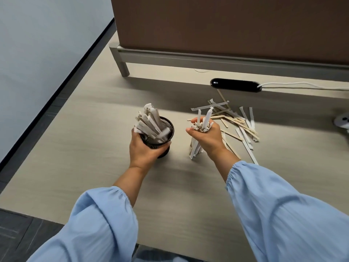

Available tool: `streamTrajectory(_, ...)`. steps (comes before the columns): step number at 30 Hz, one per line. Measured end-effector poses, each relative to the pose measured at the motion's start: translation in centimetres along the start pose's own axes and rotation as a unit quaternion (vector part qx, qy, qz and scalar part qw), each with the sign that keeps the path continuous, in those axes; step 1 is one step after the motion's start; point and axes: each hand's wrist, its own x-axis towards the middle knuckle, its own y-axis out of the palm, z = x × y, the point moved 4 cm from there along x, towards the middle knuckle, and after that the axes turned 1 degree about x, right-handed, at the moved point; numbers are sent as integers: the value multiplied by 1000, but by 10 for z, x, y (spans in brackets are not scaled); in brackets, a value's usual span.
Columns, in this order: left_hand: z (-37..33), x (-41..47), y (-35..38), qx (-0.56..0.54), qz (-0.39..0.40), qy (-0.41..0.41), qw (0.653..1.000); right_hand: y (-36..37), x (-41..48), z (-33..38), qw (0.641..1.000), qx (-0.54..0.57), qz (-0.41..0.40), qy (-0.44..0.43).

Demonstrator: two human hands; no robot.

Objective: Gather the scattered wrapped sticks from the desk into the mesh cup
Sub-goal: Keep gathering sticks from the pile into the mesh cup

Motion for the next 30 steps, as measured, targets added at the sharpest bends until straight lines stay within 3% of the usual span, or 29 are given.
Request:
streamTrajectory(16,-4,-10,10,16,77,13,997,-1,6,-4,1000,-18,-19,-7)
streamTrajectory(21,-5,-4,7,69,45,25,996,0,17,-13,991,-124,-15,54)
streamTrajectory(24,-6,1,6,96,37,38,994,0,14,-12,993,-99,15,62)
streamTrajectory(27,-3,3,5,100,35,41,994,-2,9,-4,999,-41,1,26)
streamTrajectory(30,0,5,4,102,38,39,993,1,9,5,998,-54,-17,-12)
